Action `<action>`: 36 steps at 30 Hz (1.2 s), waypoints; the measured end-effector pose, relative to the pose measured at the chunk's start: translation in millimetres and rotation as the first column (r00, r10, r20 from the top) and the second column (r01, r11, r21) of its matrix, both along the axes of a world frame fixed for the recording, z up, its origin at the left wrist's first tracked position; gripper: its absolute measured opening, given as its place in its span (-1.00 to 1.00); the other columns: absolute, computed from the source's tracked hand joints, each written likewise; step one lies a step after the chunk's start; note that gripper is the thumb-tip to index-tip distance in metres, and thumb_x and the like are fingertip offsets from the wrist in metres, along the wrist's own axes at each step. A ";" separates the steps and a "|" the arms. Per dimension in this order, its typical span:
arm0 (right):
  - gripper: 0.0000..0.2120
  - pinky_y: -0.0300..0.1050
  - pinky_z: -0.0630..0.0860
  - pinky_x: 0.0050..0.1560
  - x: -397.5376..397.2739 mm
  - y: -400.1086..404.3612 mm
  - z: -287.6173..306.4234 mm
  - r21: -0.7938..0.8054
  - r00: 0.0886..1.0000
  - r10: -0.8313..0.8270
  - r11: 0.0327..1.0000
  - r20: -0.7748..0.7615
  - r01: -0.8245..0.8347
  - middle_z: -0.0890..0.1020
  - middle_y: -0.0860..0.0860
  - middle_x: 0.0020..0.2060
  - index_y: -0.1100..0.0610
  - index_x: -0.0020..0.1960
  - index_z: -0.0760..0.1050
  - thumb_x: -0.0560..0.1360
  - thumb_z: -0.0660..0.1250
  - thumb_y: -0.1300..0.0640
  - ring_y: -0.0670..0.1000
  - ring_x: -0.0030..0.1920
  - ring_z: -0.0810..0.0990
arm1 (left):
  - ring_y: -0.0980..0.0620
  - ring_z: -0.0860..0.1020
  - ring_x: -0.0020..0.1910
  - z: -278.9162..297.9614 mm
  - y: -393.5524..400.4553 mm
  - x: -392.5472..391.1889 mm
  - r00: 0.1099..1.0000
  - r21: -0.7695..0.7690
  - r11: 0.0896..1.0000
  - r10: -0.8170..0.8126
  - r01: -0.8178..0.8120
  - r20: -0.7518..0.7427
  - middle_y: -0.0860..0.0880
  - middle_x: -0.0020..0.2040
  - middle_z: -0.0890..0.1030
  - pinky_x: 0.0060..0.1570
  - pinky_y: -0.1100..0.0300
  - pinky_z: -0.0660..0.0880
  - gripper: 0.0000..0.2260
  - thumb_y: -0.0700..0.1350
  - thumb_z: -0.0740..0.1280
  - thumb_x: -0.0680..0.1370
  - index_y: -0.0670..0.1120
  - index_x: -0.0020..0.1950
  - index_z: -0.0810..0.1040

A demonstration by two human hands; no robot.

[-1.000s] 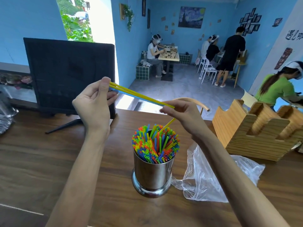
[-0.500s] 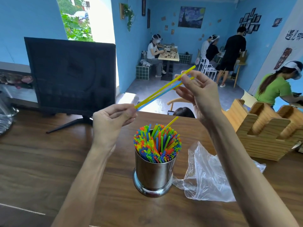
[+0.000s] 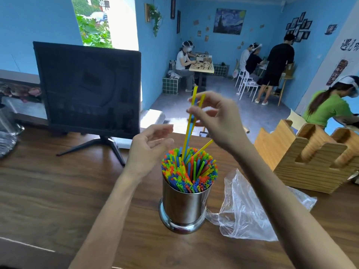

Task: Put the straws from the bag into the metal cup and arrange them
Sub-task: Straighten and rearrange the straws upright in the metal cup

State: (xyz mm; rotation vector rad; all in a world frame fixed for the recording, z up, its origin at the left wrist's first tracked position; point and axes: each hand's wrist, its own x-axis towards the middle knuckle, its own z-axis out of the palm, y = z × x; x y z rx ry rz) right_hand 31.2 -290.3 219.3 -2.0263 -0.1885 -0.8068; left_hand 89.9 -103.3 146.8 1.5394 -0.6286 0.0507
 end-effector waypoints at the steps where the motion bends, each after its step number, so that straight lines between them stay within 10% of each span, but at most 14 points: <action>1: -0.82 0.08 0.70 -0.14 2.5 3.0 -9.7 -0.062 0.999 -0.014 0.998 -0.038 0.012 0.68 -0.02 -0.08 0.06 0.17 0.56 0.58 0.44 0.16 -0.03 -0.23 0.73 | 0.13 0.65 0.15 3.0 -0.4 -0.3 1.000 -0.014 1.000 -0.003 0.003 -0.001 0.03 0.12 0.70 0.16 0.30 0.55 -0.70 -0.29 0.48 0.52 -0.05 0.22 0.63; 6: -0.33 -0.07 0.61 -0.15 5.0 12.7 -43.8 -0.350 0.992 -0.024 0.937 -0.123 -0.021 0.68 -0.10 -0.17 -0.16 0.56 0.20 0.58 0.44 0.13 -0.10 -0.28 0.68 | 0.10 0.62 0.21 14.4 -9.4 -4.3 0.997 -0.083 0.995 -0.047 0.052 0.067 0.04 0.25 0.63 0.21 0.22 0.54 -0.58 -0.21 0.43 0.58 0.12 0.37 0.49; 12: -0.54 -0.02 0.49 0.05 4.4 6.8 -52.0 -0.570 0.992 -0.127 0.816 -0.013 0.098 0.74 0.00 0.02 0.02 0.47 0.47 0.59 0.40 -0.01 0.08 0.05 0.67 | 0.22 0.66 0.07 8.1 -25.0 -8.4 0.996 -0.034 0.998 0.047 -0.045 0.075 0.06 0.13 0.67 0.00 0.31 0.58 -0.61 -0.22 0.39 0.61 0.09 0.40 0.53; 17: -0.43 0.11 0.12 0.45 -1.1 0.3 -63.0 -0.759 0.951 -0.208 0.650 -0.228 -0.040 0.55 -0.03 0.41 0.02 0.53 0.39 0.63 0.10 -0.24 0.08 0.55 0.31 | 0.18 0.66 0.09 -18.0 -26.2 -1.4 0.998 0.055 0.996 0.070 -0.069 -0.004 0.09 0.06 0.72 0.17 0.17 0.57 -0.60 -0.15 0.39 0.62 0.11 0.44 0.50; 21: -0.49 0.10 -0.07 0.55 -1.8 -9.0 -57.8 -0.619 0.843 -0.071 0.712 -0.533 -0.331 0.33 -0.10 0.57 -0.08 0.62 0.20 0.71 -0.02 -0.19 0.00 0.64 0.05 | 0.19 0.60 0.19 -29.1 -23.7 3.0 0.996 0.143 0.987 0.076 -0.069 -0.047 0.15 0.14 0.67 0.26 0.09 0.52 -0.64 -0.03 0.29 0.67 0.19 0.47 0.41; 24: -0.54 -0.04 0.24 0.51 -2.4 -19.5 -60.2 -0.389 0.898 0.101 0.876 -0.429 -0.284 0.45 -0.08 0.48 -0.08 0.56 0.34 0.70 0.11 -0.16 -0.09 0.51 0.35 | 0.20 0.58 0.21 -26.9 -22.9 4.2 0.999 0.158 0.987 0.022 -0.016 -0.038 0.12 0.26 0.61 0.24 0.21 0.52 -0.66 -0.04 0.30 0.67 0.13 0.45 0.46; 30: -0.92 -0.39 0.44 -0.18 -8.4 -40.2 -76.1 -0.249 0.943 -0.072 0.968 -0.325 -0.012 0.66 -0.23 -0.16 0.00 -0.01 0.71 0.52 0.49 0.03 -0.25 -0.10 0.61 | 0.36 0.51 0.16 -26.1 -23.9 4.1 1.000 0.238 0.971 0.022 -0.024 0.011 0.16 0.26 0.57 -0.03 0.60 0.41 -0.71 -0.05 0.28 0.67 0.09 0.40 0.52; 36: -0.86 -0.40 0.43 -0.17 -3.8 -37.5 -76.6 -0.225 0.948 -0.028 0.973 -0.316 -0.046 0.67 -0.21 -0.13 -0.03 0.01 0.73 0.50 0.51 -0.05 -0.18 -0.06 0.62 | 0.29 0.56 0.18 -22.5 -23.1 7.4 0.998 0.299 0.954 -0.019 -0.002 0.065 0.14 0.21 0.63 0.04 0.50 0.45 -0.79 -0.06 0.31 0.66 0.05 0.27 0.63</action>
